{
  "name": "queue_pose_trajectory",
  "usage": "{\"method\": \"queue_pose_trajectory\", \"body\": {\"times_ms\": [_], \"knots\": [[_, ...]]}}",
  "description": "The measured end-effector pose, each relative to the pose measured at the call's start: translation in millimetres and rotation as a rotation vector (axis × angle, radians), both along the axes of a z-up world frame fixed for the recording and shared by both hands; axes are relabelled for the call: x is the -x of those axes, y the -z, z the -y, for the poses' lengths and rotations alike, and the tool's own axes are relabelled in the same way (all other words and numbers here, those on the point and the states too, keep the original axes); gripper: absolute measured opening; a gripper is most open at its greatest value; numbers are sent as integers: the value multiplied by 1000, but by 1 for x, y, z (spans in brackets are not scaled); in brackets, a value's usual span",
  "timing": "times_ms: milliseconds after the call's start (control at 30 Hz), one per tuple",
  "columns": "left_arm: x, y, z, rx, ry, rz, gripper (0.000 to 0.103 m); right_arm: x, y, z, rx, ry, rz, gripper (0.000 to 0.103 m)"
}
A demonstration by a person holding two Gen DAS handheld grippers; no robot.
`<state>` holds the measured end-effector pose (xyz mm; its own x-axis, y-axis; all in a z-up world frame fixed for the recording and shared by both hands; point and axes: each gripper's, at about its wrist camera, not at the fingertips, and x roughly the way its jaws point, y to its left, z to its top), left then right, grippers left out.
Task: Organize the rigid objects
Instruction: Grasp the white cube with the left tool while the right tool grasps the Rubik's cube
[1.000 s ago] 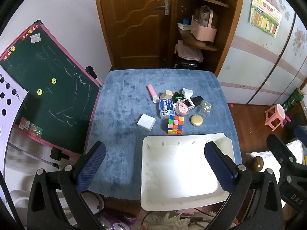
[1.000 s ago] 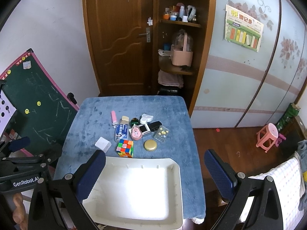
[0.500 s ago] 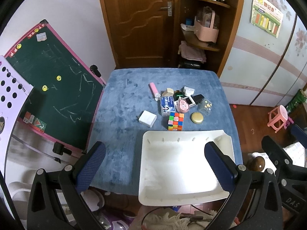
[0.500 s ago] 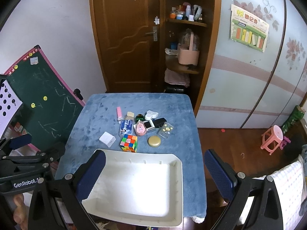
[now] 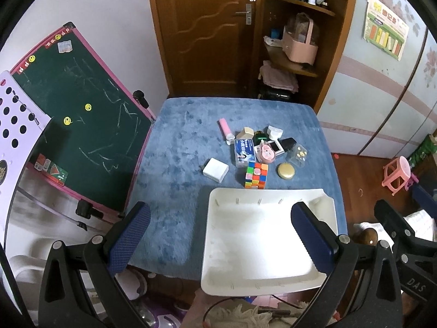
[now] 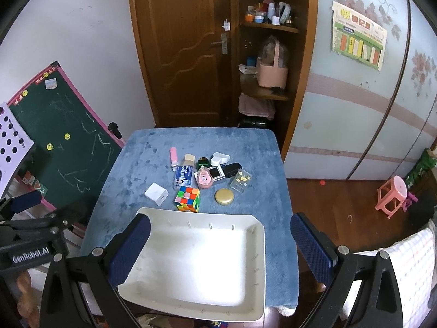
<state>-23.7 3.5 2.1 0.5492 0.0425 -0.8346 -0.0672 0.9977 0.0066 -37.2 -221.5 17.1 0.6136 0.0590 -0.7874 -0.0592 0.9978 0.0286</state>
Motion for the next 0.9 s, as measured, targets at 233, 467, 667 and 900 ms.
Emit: {"method": "queue_pose_trajectory", "body": {"times_ms": [233,467,667,900], "knots": [[-41,-10,-29,24,30,-11,102,-21,-3,-6,0,52,-7,103],[-101,10,-51,10,70,-62,102,-72,17,-23,-45,80,-102,103],[-160,69,-66,-6,113,-156,102,-121,56,-47,-37,90,-199,103],[-209,152,-70,-6,244,-227,102,-169,121,-78,5,82,-290,103]]}}
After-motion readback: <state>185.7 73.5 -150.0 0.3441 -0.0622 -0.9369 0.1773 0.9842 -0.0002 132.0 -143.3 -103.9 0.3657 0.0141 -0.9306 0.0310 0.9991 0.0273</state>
